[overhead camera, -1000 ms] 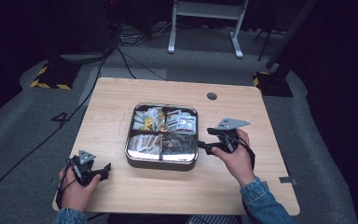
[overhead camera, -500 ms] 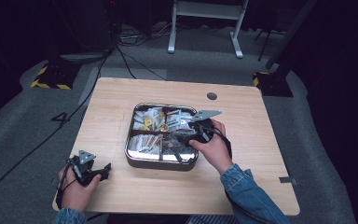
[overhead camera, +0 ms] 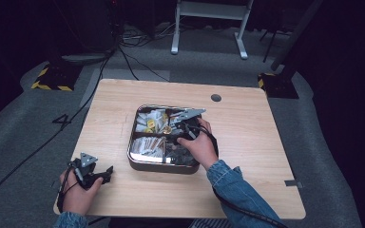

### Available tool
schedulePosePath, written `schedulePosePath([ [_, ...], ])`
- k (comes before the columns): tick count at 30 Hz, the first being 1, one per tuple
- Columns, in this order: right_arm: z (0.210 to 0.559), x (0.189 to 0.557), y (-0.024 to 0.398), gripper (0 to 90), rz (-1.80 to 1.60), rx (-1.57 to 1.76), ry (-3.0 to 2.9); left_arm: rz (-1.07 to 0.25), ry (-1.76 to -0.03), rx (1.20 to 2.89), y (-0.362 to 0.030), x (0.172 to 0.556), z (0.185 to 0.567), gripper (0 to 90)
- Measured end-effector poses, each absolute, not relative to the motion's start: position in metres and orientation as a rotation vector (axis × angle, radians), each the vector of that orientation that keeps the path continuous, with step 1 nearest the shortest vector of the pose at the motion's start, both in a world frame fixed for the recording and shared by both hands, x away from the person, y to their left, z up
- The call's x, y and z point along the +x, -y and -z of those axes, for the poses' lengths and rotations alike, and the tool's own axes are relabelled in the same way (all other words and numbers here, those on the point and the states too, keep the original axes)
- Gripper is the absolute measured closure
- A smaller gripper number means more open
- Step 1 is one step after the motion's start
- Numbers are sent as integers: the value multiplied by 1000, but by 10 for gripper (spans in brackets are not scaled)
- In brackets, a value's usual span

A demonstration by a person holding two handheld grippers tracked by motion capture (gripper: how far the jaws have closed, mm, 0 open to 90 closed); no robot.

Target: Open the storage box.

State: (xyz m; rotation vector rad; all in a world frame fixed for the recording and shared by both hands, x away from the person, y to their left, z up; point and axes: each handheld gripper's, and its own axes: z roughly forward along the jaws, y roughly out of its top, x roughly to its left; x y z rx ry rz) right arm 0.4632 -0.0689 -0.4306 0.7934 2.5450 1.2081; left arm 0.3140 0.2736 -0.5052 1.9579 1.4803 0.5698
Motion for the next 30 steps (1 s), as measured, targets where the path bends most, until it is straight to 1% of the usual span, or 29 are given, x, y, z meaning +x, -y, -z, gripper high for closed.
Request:
schedulePosePath([
  [3,433,467,63,376,-1210,794,-2545,-570,-1480,1959,-274,314,505,178],
  [5,434,470,59,405,-1210,799,-2549,-570,-1479,1959,-274,314,505,178],
  [6,436,472,57,454,-1224,822,-2559,-570,-1479,1958,-274,314,505,178],
  [15,442,479,55,500,-1236,813,-2569,-567,-1477,1960,-274,314,505,176],
  [16,442,478,53,529,-1219,783,-2579,-568,-1476,1960,-274,314,505,176],
  [21,443,475,49,552,-1173,725,-2573,-569,-1476,1961,-274,314,505,175],
  [30,443,476,49,552,-1173,713,-2582,-569,-1476,1961,-274,314,505,175],
])
